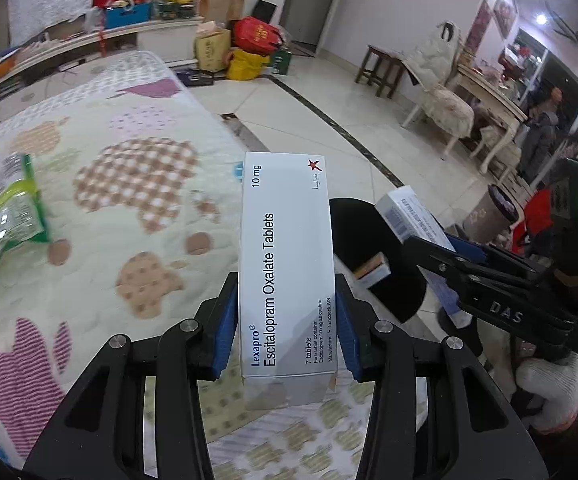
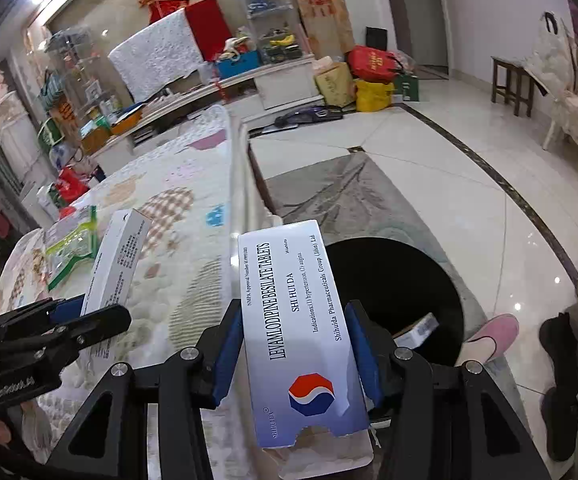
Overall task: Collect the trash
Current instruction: 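Carry both medicine boxes over the black trash bin, then open both tools to drop the medicine boxes into the bin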
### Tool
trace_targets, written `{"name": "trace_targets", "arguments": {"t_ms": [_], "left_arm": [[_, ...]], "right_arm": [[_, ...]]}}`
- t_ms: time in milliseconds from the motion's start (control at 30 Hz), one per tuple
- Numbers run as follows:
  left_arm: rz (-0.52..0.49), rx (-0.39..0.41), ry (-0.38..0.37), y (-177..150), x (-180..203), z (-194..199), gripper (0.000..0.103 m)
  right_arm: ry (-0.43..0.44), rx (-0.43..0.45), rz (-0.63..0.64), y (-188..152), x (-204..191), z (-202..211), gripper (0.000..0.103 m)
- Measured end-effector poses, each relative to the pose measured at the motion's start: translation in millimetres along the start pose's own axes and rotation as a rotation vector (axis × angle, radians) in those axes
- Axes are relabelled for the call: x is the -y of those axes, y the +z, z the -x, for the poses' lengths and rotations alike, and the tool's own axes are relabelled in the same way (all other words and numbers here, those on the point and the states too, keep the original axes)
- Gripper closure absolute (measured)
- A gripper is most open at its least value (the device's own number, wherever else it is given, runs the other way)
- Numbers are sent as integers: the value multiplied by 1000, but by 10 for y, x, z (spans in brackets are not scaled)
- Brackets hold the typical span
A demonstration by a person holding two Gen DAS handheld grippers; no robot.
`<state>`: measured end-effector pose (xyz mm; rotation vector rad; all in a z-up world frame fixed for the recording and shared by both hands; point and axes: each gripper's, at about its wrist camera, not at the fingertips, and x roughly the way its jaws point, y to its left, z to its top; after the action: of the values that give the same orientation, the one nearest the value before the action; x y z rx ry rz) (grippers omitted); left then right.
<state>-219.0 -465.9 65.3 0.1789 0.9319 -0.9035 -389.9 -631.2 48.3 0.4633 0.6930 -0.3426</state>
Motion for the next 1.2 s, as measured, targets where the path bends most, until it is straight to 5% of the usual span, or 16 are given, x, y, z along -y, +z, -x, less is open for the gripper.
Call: {"name": "trace_targets", "arguments": {"t_ms": [367, 433, 533, 1200], "left_arm": [[-12, -29, -145, 173, 306, -350, 57], [6, -28, -166, 191, 305, -402, 48], [33, -29, -189, 189, 254, -425, 39], [31, 16, -47, 58, -40, -139, 39]], "right_arm": [[-72, 9, -93, 103, 392, -112, 53], [-102, 18, -103, 123, 440, -104, 37], [-97, 35, -129, 110, 495, -55, 29], [-49, -26, -78, -2, 159, -143, 29]]}}
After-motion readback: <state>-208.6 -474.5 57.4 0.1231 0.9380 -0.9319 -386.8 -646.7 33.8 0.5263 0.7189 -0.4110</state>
